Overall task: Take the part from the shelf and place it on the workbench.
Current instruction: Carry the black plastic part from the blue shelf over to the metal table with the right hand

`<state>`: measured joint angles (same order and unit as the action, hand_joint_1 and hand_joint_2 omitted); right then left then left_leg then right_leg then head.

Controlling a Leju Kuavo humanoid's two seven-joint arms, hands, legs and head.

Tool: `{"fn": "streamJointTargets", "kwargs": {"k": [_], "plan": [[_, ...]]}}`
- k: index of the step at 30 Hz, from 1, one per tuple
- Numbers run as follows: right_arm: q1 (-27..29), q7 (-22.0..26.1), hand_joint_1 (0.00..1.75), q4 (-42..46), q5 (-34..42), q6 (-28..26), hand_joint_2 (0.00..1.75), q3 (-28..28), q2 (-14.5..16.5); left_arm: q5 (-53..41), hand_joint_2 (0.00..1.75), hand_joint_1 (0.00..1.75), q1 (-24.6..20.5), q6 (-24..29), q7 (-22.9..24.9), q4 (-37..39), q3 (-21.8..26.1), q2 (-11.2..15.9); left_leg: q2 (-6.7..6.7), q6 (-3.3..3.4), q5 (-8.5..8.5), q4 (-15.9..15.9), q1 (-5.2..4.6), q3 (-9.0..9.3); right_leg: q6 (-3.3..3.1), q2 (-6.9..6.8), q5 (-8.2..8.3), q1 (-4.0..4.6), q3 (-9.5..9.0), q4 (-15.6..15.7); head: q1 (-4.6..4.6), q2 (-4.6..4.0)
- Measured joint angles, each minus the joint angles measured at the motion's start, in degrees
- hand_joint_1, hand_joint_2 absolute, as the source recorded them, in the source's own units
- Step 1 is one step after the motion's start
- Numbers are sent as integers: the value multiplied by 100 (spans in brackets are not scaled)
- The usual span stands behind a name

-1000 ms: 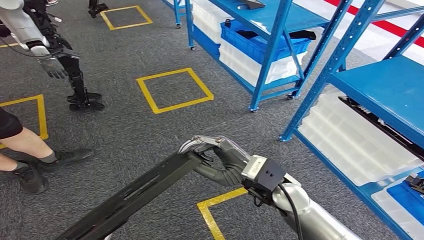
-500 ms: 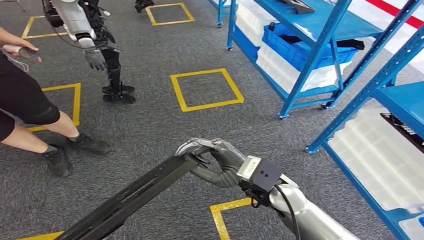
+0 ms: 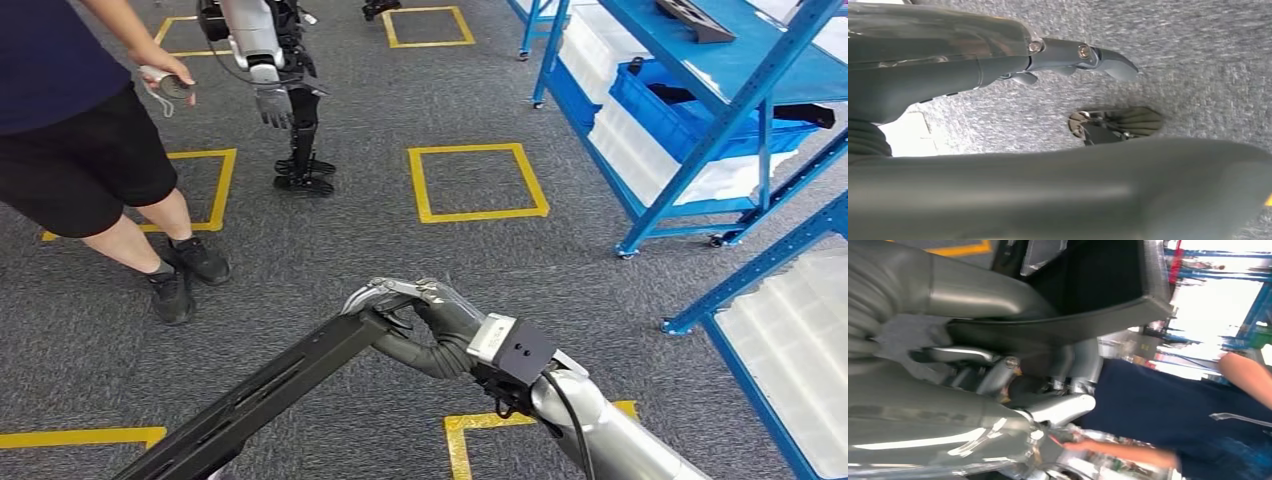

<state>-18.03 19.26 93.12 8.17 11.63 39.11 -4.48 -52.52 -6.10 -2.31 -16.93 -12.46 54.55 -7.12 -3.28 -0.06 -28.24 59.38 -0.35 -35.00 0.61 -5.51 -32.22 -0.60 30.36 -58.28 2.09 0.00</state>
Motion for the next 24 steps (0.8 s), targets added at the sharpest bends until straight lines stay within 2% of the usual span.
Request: {"fn": "streamJointTargets", "kwargs": {"k": [1,2,4,6,7,8,9,10,11,12,13,14,15,17,18,19,20,22,23,24], "plan": [[0,-1,175,-1,-4,0,175,6,8,-20,175,0,7,-4,17,0,-15,-1,48,42,1,-12,-5,-3,29,-47,-9,-5,-21,13,-1,0],[-2,-3,175,-1,-8,0,175,13,17,-34,175,0,20,-9,33,0,-34,-1,95,79,7,-33,-2,7,58,-31,-36,-16,-41,11,-1,0],[-3,-8,175,-3,-14,0,175,27,33,-55,175,0,24,-17,52,0,-72,-3,189,154,24,-76,22,31,91,183,-206,-34,35,-203,-2,0],[6,-18,175,-16,-21,0,175,41,32,-60,175,0,1,-22,63,0,-97,-16,297,203,25,-85,29,40,88,440,-551,-36,390,-901,-5,0],[13,-24,175,-27,-24,0,175,49,30,-61,175,0,-6,-23,68,0,-103,-27,361,215,21,-84,24,44,85,489,-691,-31,614,-1304,-7,0],[21,-30,175,-38,-26,1,175,58,28,-62,175,0,-5,-23,75,0,-107,-38,429,222,15,-82,17,51,84,513,-738,-26,791,-1589,-6,0],[26,-36,175,-45,-28,1,175,70,28,-65,175,0,2,-23,83,0,-111,-46,498,225,9,-80,13,64,80,526,-660,-22,868,-1660,-5,0],[29,-41,175,-49,-28,2,175,83,28,-77,175,0,8,-22,97,0,-116,-53,572,224,1,-78,12,84,73,542,-466,-21,829,-1483,-5,0],[30,-46,175,-51,-27,3,175,95,28,-91,175,0,11,-21,113,0,-122,-61,647,217,-12,-74,13,107,60,596,-202,-21,697,-1116,-5,0],[32,-52,175,-52,-27,5,175,105,28,-108,175,0,12,-18,130,1,-128,-72,719,203,-28,-65,10,123,44,703,19,-22,541,-722,-5,0],[33,-58,175,-52,-26,8,175,113,28,-122,175,0,10,-14,150,1,-132,-81,790,182,-43,-51,11,127,32,800,168,-26,403,-378,-5,0],[37,-66,175,-54,-24,12,175,121,29,-129,175,0,13,-11,164,2,-134,-89,847,156,-52,-42,19,120,19,881,235,-24,317,-169,-4,0],[40,-72,175,-56,-23,16,175,129,31,-132,175,0,23,-8,175,3,-134,-94,897,127,-55,-41,29,107,6,914,225,-18,282,-96,-4,0],[39,-79,175,-57,-21,22,175,150,49,-132,175,0,61,-8,185,4,-135,-97,972,66,-61,-49,56,92,-39,833,228,-18,254,-51,-4,0],[35,-79,175,-57,-21,24,175,163,64,-131,175,0,77,-8,187,4,-135,-98,939,38,-94,-20,52,79,-68,778,235,-29,234,-25,-2,0],[32,-79,175,-57,-21,24,175,174,79,-131,175,0,80,-8,188,4,-135,-98,846,9,-183,113,47,17,-97,711,240,-42,212,1,1,0],[32,-79,175,-58,-21,24,175,185,91,-131,175,0,72,-9,189,4,-135,-98,720,-18,-320,350,46,-96,-122,633,238,-51,191,22,4,0],[36,-82,175,-61,-21,27,175,205,99,-123,175,0,52,-16,189,4,-135,-99,493,-80,-645,1084,64,-469,-146,476,211,-39,165,27,7,0],[39,-84,175,-63,-19,31,175,220,99,-118,175,0,52,-23,190,4,-134,-99,449,-104,-725,1374,80,-623,-147,399,196,-36,152,26,6,0],[40,-87,175,-64,-15,34,175,236,100,-112,175,0,61,-32,190,4,-134,-99,422,-123,-707,1493,94,-695,-142,326,177,-36,136,25,6,0]]}}
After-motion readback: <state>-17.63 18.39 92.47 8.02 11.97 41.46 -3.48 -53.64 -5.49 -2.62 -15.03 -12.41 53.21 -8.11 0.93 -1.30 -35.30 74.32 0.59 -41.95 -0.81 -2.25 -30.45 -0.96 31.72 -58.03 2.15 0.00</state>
